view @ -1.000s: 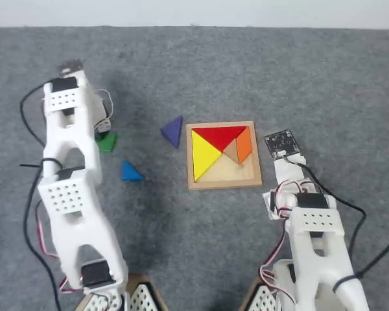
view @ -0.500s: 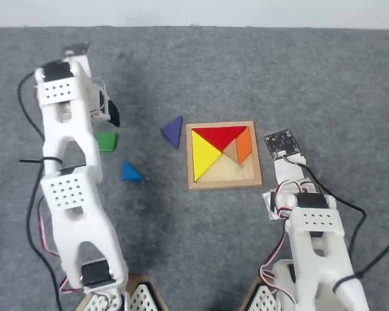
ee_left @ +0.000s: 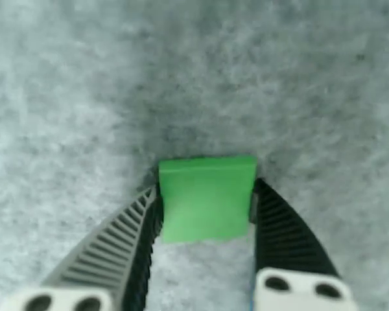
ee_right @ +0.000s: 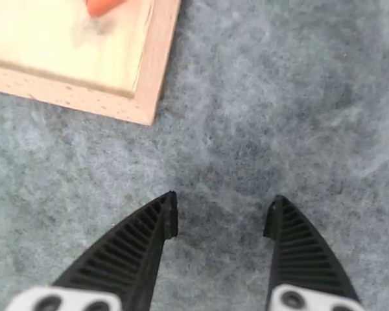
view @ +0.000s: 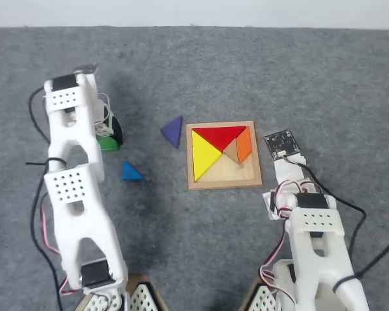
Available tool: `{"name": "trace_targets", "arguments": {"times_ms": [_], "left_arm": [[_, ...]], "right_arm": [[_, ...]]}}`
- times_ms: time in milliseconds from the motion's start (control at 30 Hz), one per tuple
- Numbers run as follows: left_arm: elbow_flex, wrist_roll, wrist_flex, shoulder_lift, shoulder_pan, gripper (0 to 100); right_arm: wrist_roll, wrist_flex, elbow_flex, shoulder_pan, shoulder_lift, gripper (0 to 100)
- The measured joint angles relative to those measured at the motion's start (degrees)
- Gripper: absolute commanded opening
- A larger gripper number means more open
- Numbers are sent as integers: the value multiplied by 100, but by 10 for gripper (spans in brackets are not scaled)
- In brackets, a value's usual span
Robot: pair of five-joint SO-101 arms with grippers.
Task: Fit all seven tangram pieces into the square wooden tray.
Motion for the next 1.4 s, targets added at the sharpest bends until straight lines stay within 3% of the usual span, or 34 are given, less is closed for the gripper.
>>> {"name": "trace_targets", "arguments": {"times_ms": [433,867,1167,1400], "left_arm": [[1152,-607,0,-712,387,126],[4686,-1178,-105,-3323,1829,139],[4923,-1037,-360,-3965,1811,226],[5002,-290,-703,-4035,1820,227]], "right_arm": [[0,0,0,0,0,227],[0,0,0,0,0,227],[0,-18,88,0,0,227],[0,-35,88,0,0,227]]}}
